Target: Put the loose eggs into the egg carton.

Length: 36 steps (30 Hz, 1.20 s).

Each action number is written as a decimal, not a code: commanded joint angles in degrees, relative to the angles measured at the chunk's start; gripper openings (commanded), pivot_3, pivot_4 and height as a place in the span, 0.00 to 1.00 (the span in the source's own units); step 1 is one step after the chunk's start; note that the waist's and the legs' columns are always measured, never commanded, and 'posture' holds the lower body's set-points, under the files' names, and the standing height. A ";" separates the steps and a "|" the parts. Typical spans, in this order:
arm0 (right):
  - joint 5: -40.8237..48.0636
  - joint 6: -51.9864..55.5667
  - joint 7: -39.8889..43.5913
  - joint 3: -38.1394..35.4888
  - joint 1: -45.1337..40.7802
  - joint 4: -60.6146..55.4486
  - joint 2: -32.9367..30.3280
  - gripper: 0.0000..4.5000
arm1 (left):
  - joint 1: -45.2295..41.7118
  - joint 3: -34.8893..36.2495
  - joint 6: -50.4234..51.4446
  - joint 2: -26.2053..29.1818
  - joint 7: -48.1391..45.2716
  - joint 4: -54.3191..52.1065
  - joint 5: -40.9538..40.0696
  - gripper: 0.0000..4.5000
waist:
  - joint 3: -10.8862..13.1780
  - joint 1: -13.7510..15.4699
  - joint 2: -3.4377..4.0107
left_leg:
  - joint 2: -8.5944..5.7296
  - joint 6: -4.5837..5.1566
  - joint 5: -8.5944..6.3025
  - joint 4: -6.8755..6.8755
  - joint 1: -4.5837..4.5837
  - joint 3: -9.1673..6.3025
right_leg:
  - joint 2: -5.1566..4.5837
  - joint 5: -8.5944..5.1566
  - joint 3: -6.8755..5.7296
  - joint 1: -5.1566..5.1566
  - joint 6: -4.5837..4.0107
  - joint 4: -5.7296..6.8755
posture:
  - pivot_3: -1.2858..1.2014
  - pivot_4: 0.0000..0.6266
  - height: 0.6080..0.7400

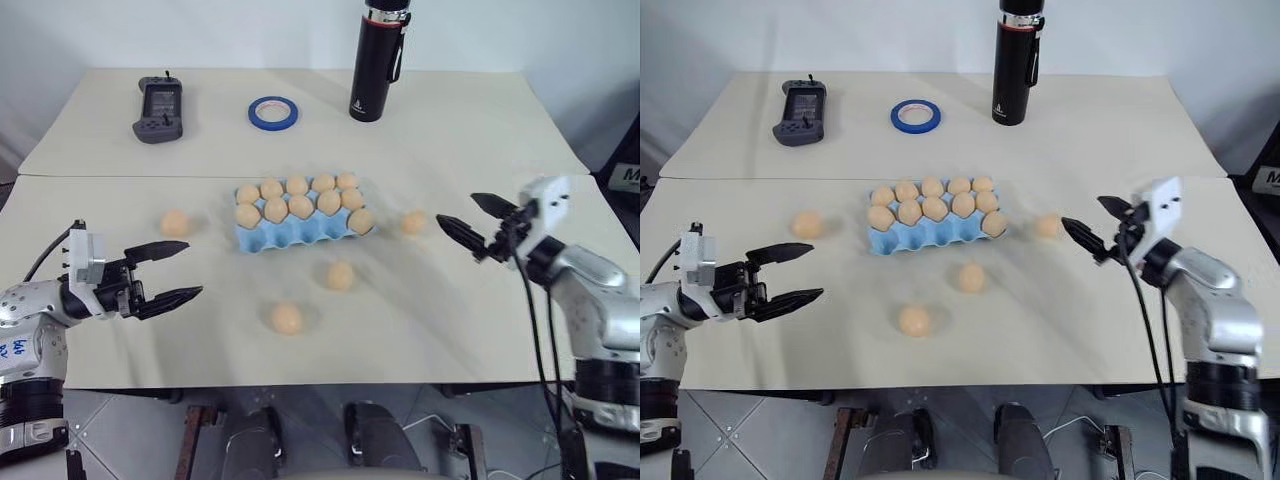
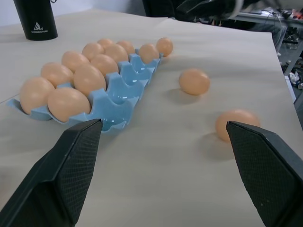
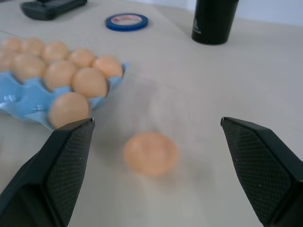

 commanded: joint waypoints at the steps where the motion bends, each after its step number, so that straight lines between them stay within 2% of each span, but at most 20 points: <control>1: -2.42 -4.41 -0.42 1.75 -3.78 5.53 1.94 1.00 | 1.75 3.01 0.23 0.94 -0.73 -2.45 -2.82 0.99 | 0.00 -0.28 0.00 | 0.00 -0.02 0.01 -0.02 -0.03 0.02 | 0.00 0.01 0.00 -0.06 0.01 0.03 | 0.52 0.24 1.00; 7: -6.22 -8.64 -0.75 5.32 -8.43 15.46 5.60 1.00 | 5.89 5.84 -0.23 0.53 1.49 -5.14 -3.67 0.99 | 0.00 -0.57 0.00 | 0.04 -0.39 0.13 -0.06 -0.10 0.21 | 0.04 0.01 0.00 -0.32 0.05 0.19 | 0.52 0.24 1.00; 15: -10.85 -13.06 0.39 9.22 -9.79 21.36 7.91 1.00 | 9.38 7.42 -0.70 -1.19 5.11 -8.60 -4.26 0.99 | 0.00 -0.67 0.00 | 0.08 -0.37 0.17 -0.02 -0.10 0.27 | 0.02 0.01 0.06 -0.37 0.03 0.24 | 0.52 0.24 1.00; 18: -11.77 -14.68 0.24 9.76 -10.34 22.94 8.68 0.86 | 9.42 7.26 -1.08 -1.74 5.95 -8.96 -4.25 1.00 | 0.00 -0.66 0.00 | 0.08 -0.35 0.19 -0.02 -0.08 0.29 | 0.01 0.02 0.07 -0.38 0.02 0.26 | 0.52 0.24 1.00; 22: -12.00 -16.07 -0.63 9.19 -10.96 22.94 9.64 0.58 | 9.24 6.96 -1.55 -2.53 6.67 -9.35 -4.28 1.00 | 0.00 -0.75 0.00 | 0.09 -0.38 0.21 -0.04 -0.08 0.30 | 0.01 0.02 0.08 -0.40 0.01 0.27 | 0.52 0.24 1.00; 24: -11.68 -15.99 -0.95 8.56 -10.77 21.65 9.34 0.51 | 9.21 6.88 -1.77 -2.78 7.20 -9.46 -4.22 1.00 | 0.00 -0.68 0.00 | 0.09 -0.39 0.21 -0.05 -0.08 0.30 | 0.01 0.03 0.09 -0.42 0.01 0.28 | 0.52 0.24 1.00; 29: -10.17 -13.17 -1.58 7.33 -9.92 14.27 8.76 0.48 | 9.85 7.04 -2.12 -3.17 7.73 -9.93 -4.33 1.00 | 0.00 -0.71 0.00 | 0.09 -0.42 0.19 -0.06 -0.09 0.32 | 0.01 0.03 0.09 -0.44 0.01 0.27 | 0.52 0.24 1.00; 32: -7.82 -6.34 -2.27 7.64 -9.47 3.13 9.02 0.48 | 10.52 7.46 -2.14 -3.48 8.31 -10.49 -4.64 1.00 | 0.00 -0.77 0.00 | 0.13 -0.43 0.19 -0.09 -0.09 0.32 | 0.02 0.02 0.13 -0.48 0.01 0.29 | 0.52 0.24 1.00; 36: -5.87 3.39 -4.35 9.49 -10.48 -5.77 10.37 0.48 | 11.09 7.85 -2.27 -3.71 9.04 -10.86 -4.70 1.00 | 0.00 -0.68 0.00 | 0.17 -0.41 0.14 -0.10 -0.09 0.31 | 0.05 0.02 0.13 -0.49 0.00 0.29 | 0.52 0.24 1.00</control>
